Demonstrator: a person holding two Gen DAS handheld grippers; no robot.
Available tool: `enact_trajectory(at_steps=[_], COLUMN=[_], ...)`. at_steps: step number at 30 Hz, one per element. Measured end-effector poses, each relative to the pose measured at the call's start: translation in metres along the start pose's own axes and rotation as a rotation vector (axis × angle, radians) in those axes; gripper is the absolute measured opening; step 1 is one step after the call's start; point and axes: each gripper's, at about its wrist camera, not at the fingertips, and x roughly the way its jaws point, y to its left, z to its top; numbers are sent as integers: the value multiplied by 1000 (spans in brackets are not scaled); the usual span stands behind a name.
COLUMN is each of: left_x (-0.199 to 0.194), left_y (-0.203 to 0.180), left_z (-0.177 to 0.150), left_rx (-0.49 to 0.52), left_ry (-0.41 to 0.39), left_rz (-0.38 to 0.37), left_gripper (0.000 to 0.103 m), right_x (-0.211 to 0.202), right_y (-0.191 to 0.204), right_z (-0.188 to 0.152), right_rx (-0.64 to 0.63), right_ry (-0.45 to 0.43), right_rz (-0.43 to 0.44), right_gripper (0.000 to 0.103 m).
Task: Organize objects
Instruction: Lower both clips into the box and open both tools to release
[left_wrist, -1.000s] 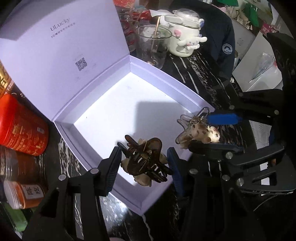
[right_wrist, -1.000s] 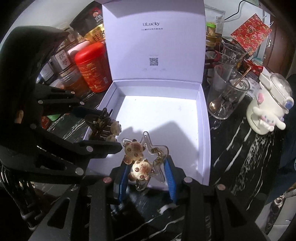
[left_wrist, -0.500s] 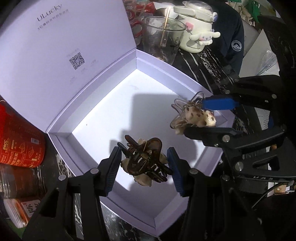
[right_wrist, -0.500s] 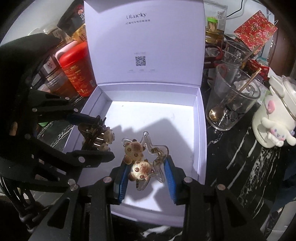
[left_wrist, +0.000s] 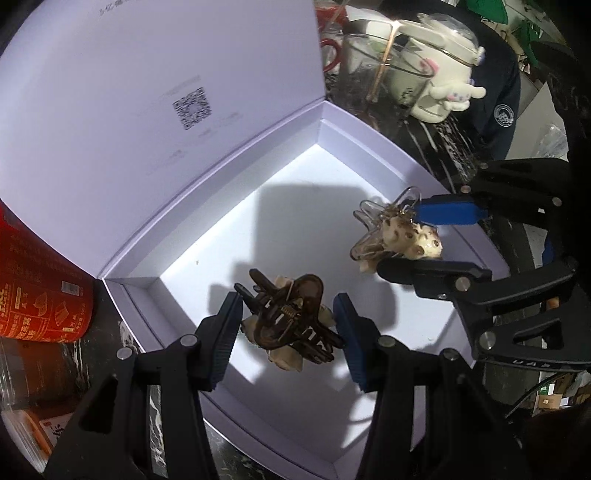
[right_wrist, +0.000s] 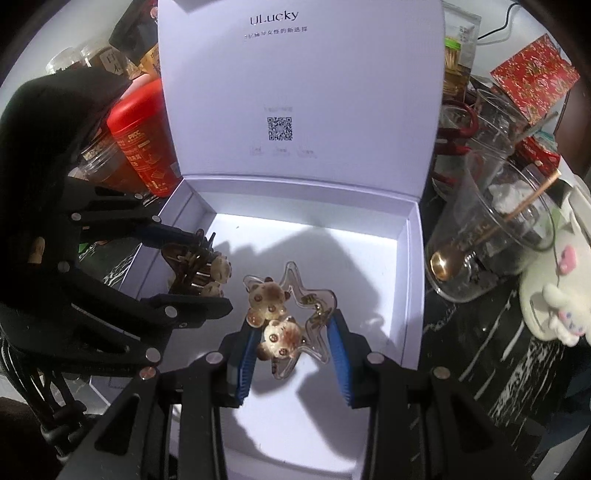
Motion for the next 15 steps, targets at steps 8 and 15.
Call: enact_trajectory(at_steps=[8,15], left_x=[15,24], left_y=[17,27], left_z=[6,4], left_rx=[-37,-65], left_ry=[38,31], left_rz=[17,37], left_gripper=[49,49], right_x=[17,28], right_y=[-3,-4], right_z=[10,16], right_rx=[-12,-41], right_ry=[4,14], right_rz=[0,-16], right_gripper=[37,37])
